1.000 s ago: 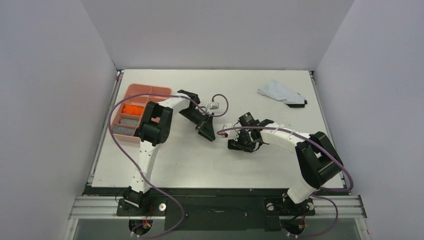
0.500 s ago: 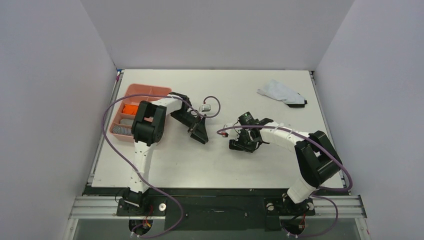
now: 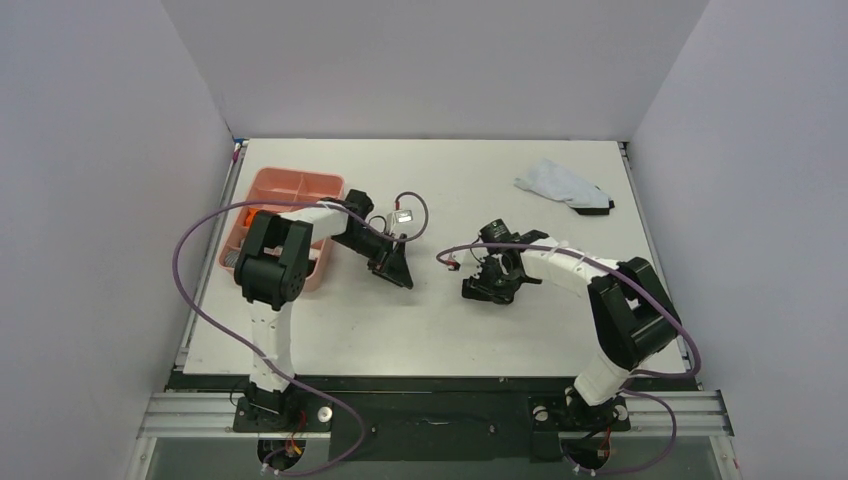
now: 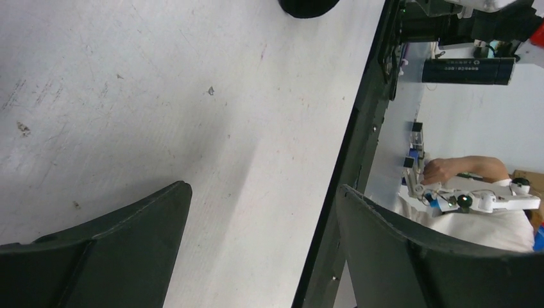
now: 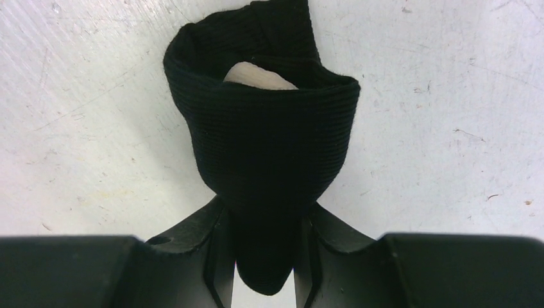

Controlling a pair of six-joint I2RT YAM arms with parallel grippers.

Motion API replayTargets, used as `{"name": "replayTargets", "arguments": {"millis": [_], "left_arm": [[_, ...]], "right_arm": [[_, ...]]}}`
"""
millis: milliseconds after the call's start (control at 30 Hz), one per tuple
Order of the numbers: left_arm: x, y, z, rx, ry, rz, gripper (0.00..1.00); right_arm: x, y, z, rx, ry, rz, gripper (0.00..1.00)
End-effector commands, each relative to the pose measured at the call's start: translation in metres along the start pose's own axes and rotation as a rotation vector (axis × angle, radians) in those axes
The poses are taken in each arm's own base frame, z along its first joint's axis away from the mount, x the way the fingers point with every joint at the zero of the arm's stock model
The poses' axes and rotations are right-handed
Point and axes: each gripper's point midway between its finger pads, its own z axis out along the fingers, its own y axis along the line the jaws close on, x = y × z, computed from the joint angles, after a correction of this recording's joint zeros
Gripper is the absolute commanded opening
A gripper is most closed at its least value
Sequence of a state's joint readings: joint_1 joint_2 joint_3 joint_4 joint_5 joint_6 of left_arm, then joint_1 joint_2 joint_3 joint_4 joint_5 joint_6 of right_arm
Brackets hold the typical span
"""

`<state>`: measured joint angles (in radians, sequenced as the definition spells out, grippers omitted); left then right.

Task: Roll the underwear
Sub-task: Roll the underwear to the center of the board.

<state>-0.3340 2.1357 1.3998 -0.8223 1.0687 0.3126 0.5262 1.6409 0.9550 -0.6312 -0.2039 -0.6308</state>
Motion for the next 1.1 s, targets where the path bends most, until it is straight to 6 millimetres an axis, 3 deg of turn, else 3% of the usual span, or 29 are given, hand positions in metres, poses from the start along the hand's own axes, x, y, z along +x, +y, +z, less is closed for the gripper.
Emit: {"name": "replayTargets", "arguments": {"millis": [0, 233, 533, 867, 1067], "left_arm": [[-0.031, 0.007, -0.01, -0.121, -0.121, 0.128, 0.83], [-0.04, 0.007, -0.017, -0.22, -0.236, 0.226, 0.83], [-0.038, -0.018, -0.008, -0.35, -0.272, 0.475, 0.84], [-0.043, -0.065, 0.06, -0.536, -0.177, 0.913, 0.9], [-0.052, -0.077, 0.091, -0.581, -0.182, 1.071, 0.92]], "right_arm": [[0.038, 0.026, 0.008, -0.137, 0.148, 0.059, 0.0], [0.039, 0.029, 0.011, -0.231, 0.158, 0.086, 0.0], [0.033, 0.024, 0.012, -0.392, 0.161, 0.138, 0.0], [0.029, 0.026, 0.015, -0.482, 0.167, 0.165, 0.0], [0.028, 0.029, 0.018, -0.513, 0.169, 0.173, 0.0]]}}
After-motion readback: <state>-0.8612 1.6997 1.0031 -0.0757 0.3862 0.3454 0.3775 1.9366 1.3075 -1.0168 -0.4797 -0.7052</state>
